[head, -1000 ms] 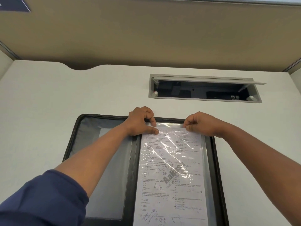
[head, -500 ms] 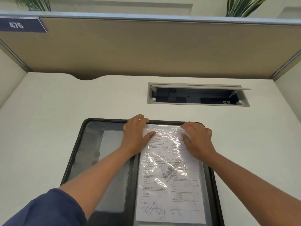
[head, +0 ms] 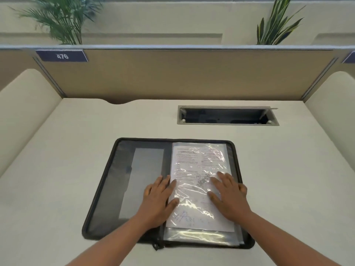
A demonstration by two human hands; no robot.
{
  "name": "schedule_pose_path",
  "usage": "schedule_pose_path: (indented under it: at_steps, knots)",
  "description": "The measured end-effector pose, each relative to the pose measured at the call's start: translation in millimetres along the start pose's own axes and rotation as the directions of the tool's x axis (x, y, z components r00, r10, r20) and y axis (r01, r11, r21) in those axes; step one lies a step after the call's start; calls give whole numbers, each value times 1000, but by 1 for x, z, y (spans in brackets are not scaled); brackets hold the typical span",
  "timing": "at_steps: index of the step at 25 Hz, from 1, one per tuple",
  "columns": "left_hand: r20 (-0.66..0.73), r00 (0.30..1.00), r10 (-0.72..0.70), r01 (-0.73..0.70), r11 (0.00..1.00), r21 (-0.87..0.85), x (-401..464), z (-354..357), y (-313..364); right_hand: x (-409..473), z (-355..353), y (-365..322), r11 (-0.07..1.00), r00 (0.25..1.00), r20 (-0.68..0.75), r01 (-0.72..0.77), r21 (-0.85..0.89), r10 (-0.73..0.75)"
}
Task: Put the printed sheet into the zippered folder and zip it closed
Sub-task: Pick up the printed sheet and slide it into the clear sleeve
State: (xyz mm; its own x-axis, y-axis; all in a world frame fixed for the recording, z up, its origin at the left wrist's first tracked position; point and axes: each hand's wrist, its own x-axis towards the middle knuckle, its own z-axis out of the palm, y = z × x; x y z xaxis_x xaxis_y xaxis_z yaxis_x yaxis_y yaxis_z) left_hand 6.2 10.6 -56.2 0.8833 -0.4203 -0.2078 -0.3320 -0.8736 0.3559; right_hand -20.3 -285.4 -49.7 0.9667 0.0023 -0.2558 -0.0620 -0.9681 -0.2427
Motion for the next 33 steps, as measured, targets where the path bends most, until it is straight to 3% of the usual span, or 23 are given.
schedule_pose_path:
  at_steps: [8,13,16,20,24,27,33]
  knots:
    - [96,995,-37,26,993,116,-16,7,9,-45,20,-6,995,995,7,-99,9,99]
    - [164,986,-32,32,999,7,-9,-5,2,-50,19,-7,986,986,52,-158,54,155]
    - [95,983,-155,158,987,-23,-10,-17,-11,-49,13,-8,981,984,70,-169,92,163]
    - [40,885,-465,466,883,-53,-26,-33,-48,-45,4,-12,967,974,89,-220,125,210]
    - [37,749,-662,658,736,-160,-40,-52,-83,-44,3,-17,928,949,116,-310,208,291]
    - [65,688,-723,718,665,-206,-47,-55,-94,-45,2,-19,911,946,124,-322,256,300]
    - [45,643,-765,731,595,-335,-42,-62,-103,-47,3,-17,903,944,95,-329,278,315]
